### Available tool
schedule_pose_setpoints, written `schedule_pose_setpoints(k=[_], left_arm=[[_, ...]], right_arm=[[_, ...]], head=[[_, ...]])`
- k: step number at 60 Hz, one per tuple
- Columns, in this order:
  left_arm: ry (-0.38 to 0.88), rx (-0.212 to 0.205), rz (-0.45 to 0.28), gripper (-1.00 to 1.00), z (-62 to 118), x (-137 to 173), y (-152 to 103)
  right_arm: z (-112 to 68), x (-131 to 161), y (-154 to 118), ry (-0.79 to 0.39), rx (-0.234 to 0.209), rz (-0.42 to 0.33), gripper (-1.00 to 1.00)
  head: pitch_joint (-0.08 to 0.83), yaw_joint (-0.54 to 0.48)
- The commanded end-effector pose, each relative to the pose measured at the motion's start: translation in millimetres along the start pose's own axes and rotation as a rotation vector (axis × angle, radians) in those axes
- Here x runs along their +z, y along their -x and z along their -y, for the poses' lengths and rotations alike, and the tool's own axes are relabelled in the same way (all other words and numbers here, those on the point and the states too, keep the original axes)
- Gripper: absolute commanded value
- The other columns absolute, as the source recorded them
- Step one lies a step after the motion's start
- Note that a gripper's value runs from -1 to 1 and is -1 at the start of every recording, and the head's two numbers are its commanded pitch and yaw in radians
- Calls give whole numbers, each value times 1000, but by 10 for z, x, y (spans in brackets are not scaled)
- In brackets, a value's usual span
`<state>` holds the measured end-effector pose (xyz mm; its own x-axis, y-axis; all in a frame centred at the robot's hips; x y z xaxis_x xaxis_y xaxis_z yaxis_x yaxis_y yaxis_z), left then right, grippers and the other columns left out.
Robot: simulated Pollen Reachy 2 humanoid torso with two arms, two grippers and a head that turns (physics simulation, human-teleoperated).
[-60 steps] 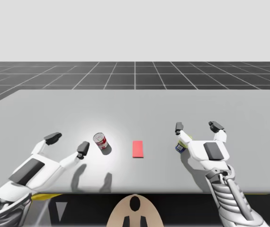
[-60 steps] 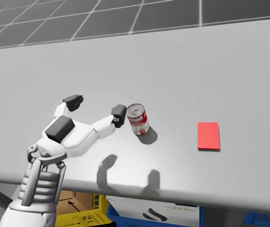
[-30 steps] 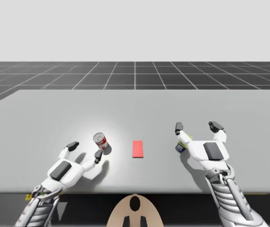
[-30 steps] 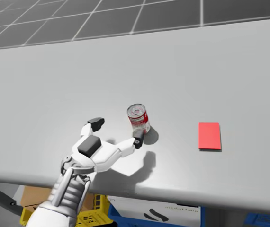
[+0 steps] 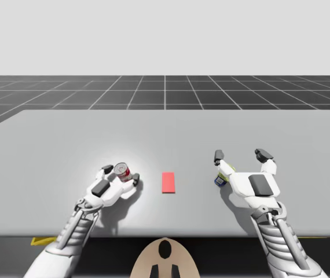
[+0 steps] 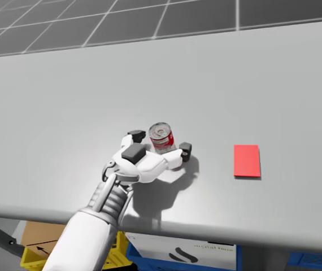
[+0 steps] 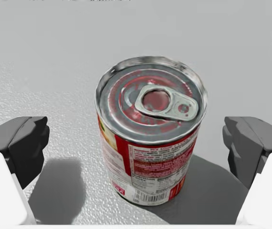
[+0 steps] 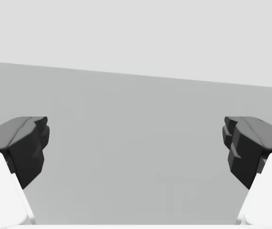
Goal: Look at the card. If it is red, pick the object on the left. If it is green, pick the object on the right.
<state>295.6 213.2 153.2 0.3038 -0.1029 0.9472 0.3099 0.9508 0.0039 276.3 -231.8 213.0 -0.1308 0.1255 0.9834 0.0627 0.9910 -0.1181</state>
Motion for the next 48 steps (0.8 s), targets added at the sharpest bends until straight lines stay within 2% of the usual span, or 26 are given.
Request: schedule_pose_setpoints(k=[1,4,5,6,7,8,9,21,23,32,48], left_arm=[[3,19,-4,-1000,112,-141,13],[1,18,2,-1000,111,-146,19],[0,18,3,-876,109,-146,24],[-1,22,4,-384,107,-144,27],[1,26,6,-93,108,-138,30],[1,24,7,769,107,-138,31],[1,23,8,887,106,-134,32],[9,10,25,984,123,-96,17],[7,-7,33,978,130,-92,17],[9,-22,38,984,137,-78,27],[33,-47,55,1000,202,22,-103]], right_arm=[[-20,8,6,3,-17,-4,-1000],[-18,6,5,3,-17,-4,-1000],[-18,6,5,3,-18,-4,-1000],[-18,6,4,2,-17,-3,-1000],[-18,6,4,2,-17,-3,-1000],[-19,6,4,1,-17,-4,-1000],[-19,7,4,1,-17,-4,-1000],[-19,7,0,0,-17,-2,-1000],[-21,6,6,-1,-15,-3,-1000],[-30,4,29,-3,-13,-10,-1000],[-29,1,32,6,-17,-11,-1000]], head=[[661,283],[659,281],[659,281],[658,281],[658,281],[657,281],[656,282],[608,289],[572,297],[409,319],[319,326]])
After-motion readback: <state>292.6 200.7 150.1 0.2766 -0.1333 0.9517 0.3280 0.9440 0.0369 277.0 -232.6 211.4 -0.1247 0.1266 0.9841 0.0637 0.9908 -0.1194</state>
